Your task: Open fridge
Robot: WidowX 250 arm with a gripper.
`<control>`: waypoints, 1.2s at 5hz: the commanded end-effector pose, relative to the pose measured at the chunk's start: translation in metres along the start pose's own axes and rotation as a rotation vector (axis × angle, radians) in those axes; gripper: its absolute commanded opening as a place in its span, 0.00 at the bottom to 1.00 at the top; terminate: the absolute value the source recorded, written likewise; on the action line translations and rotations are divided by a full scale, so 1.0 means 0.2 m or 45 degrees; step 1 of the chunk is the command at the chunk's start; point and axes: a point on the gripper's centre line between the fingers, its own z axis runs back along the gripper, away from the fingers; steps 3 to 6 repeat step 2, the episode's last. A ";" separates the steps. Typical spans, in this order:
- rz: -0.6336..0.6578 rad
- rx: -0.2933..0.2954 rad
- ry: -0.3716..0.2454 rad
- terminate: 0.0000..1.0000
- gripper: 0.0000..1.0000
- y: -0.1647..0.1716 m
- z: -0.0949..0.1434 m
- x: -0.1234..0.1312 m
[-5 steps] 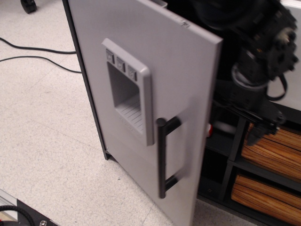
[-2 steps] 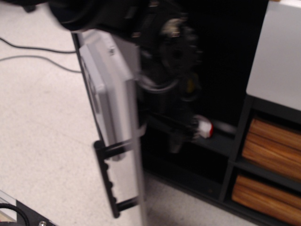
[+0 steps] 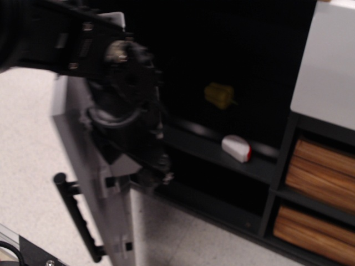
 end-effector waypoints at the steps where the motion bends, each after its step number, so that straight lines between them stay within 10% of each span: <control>1: 0.027 -0.010 0.017 0.00 1.00 0.10 0.05 -0.01; 2: 0.027 -0.010 0.017 1.00 1.00 0.10 0.05 -0.01; 6: 0.027 -0.010 0.017 1.00 1.00 0.10 0.05 -0.01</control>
